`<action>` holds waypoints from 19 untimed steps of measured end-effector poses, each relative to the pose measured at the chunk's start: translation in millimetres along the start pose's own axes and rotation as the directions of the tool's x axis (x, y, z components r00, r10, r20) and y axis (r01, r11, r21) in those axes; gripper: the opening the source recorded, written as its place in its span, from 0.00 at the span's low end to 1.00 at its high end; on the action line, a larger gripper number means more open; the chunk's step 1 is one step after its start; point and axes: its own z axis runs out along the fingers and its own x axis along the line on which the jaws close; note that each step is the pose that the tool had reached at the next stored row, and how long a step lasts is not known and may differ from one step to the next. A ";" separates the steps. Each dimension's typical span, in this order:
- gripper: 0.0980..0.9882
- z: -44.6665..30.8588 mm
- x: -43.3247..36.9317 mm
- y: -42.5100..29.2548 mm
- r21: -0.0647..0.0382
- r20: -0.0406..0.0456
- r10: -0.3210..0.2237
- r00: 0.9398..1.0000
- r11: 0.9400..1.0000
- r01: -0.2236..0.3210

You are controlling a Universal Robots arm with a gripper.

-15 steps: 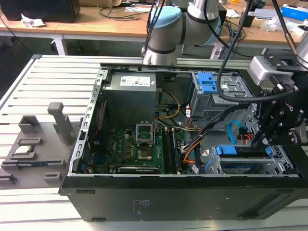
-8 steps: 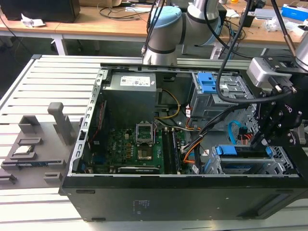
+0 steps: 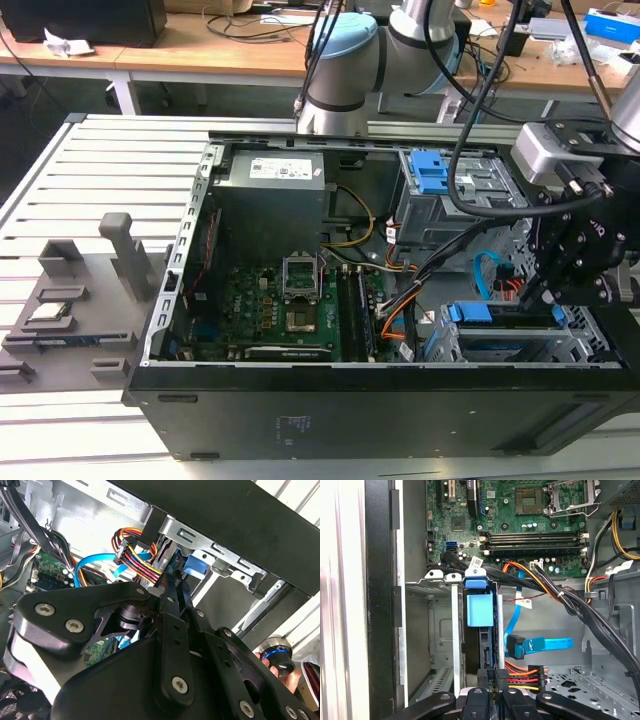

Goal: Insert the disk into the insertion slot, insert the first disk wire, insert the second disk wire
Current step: 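Insert the first disk wire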

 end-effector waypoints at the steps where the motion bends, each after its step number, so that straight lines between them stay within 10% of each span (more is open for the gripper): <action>1: 0.08 0.5 0.0 0.0 0.000 0.000 0.000 1.000 1.000 0.000; 11: 0.16 -1.5 0.0 0.1 0.000 -0.005 0.000 1.000 1.000 0.000; 19: 0.01 -37.3 -6.1 2.0 0.000 -0.005 0.000 1.000 1.000 0.000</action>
